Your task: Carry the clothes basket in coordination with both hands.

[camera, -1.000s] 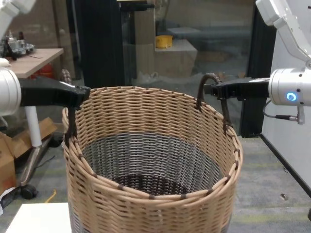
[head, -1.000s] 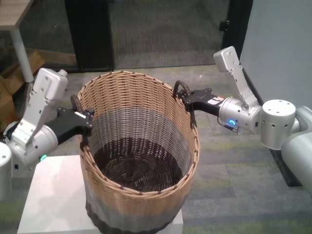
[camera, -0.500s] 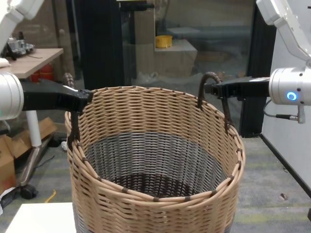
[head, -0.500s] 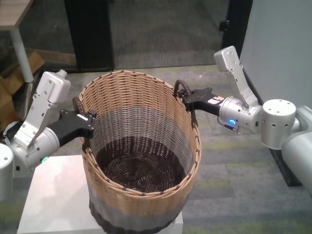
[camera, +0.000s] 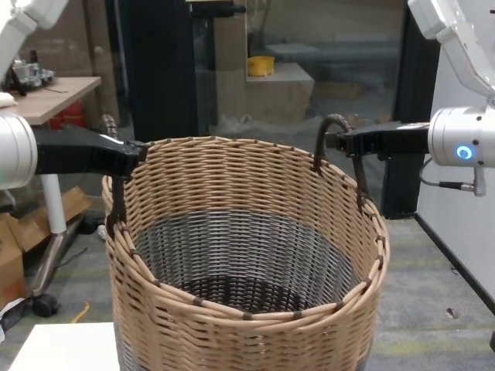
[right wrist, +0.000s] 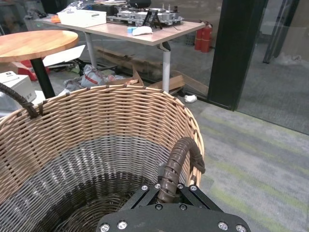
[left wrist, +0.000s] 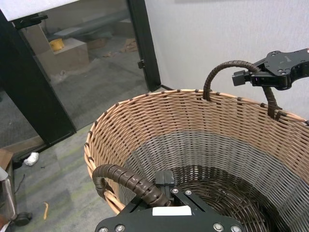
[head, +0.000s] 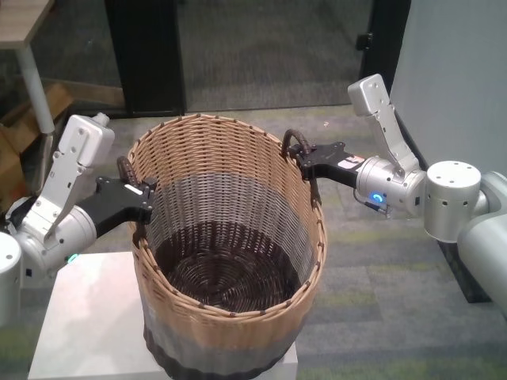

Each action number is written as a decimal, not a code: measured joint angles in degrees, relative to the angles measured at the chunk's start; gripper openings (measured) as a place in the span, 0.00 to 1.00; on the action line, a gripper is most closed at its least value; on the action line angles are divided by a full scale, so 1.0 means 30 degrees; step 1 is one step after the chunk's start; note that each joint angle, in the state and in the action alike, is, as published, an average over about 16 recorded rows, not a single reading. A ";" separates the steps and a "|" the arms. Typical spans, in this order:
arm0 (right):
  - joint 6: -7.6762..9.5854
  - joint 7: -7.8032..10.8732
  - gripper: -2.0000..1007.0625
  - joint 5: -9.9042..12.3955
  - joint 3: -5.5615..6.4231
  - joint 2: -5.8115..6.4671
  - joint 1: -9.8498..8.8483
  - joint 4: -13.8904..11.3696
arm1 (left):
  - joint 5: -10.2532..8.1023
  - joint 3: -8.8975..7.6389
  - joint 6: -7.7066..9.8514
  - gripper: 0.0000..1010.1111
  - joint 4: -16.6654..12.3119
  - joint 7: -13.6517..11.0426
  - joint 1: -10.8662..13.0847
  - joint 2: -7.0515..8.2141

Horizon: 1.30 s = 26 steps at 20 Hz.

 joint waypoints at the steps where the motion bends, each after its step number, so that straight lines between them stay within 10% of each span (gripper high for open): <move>1: 0.0002 -0.0003 0.02 0.0002 -0.0002 0.0002 -0.0001 -0.0005 | -0.0002 -0.0001 0.0005 0.00 -0.0005 0.0004 0.0000 0.0002; 15: 0.0014 -0.0018 0.02 0.0021 -0.0018 0.0020 -0.0018 -0.0039 | -0.0022 -0.0008 0.0043 0.03 -0.0041 0.0036 -0.0001 0.0016; 26: 0.0014 -0.0018 0.18 0.0030 -0.0019 0.0027 -0.0021 -0.0053 | -0.0029 -0.0010 0.0054 0.26 -0.0056 0.0039 -0.0001 0.0016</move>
